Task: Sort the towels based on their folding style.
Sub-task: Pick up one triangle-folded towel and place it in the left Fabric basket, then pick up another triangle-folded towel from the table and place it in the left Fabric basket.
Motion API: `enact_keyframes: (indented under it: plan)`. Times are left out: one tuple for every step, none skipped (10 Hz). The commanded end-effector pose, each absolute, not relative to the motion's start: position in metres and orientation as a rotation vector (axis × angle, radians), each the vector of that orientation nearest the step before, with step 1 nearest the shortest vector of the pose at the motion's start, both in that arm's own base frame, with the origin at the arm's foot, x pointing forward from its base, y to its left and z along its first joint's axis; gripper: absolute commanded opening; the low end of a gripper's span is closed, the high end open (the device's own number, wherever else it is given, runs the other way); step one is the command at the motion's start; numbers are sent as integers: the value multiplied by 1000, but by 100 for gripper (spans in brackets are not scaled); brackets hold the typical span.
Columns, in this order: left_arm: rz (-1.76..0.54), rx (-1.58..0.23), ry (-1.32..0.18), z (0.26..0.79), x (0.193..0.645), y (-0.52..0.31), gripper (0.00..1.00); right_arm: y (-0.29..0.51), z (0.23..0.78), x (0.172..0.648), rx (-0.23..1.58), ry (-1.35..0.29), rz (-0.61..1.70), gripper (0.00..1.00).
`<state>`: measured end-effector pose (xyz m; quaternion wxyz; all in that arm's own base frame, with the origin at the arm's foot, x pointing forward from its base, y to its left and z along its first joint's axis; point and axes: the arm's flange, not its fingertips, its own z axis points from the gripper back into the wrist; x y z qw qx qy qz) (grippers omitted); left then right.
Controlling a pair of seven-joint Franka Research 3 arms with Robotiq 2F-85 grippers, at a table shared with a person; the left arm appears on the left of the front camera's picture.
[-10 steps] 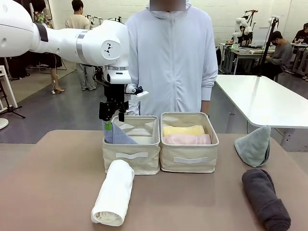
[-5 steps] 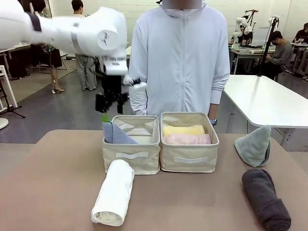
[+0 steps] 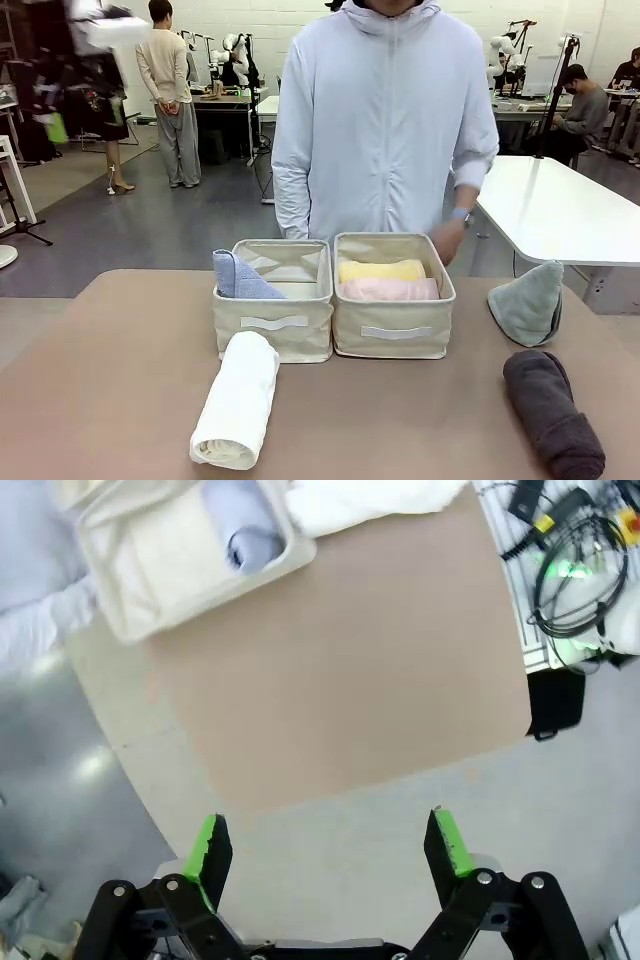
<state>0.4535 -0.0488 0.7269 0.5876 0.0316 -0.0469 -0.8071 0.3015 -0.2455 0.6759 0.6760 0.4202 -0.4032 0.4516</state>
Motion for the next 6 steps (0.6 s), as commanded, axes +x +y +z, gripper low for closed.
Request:
enact_keyframes:
  plan:
    - [-1803, 52, -193, 688, 456, -26, 100, -247, 676, 300, 943, -910, 1034, 100]
    - [-1743, 32, -194, 679, 458, -13, 100, -247, 676, 300, 943, -910, 1034, 100]
    - [-1689, 35, -129, 673, 464, -9, 100, -247, 676, 300, 943, -910, 1034, 100]
    - [-1785, 49, -160, 703, 460, -4, 100, -247, 676, 300, 943, -910, 1034, 100]
    - [-1785, 49, -160, 703, 460, -4, 100, -247, 676, 300, 943, -910, 1034, 100]
    - [-1785, 49, -160, 703, 460, -4, 100, -247, 676, 300, 943, -910, 1034, 100]
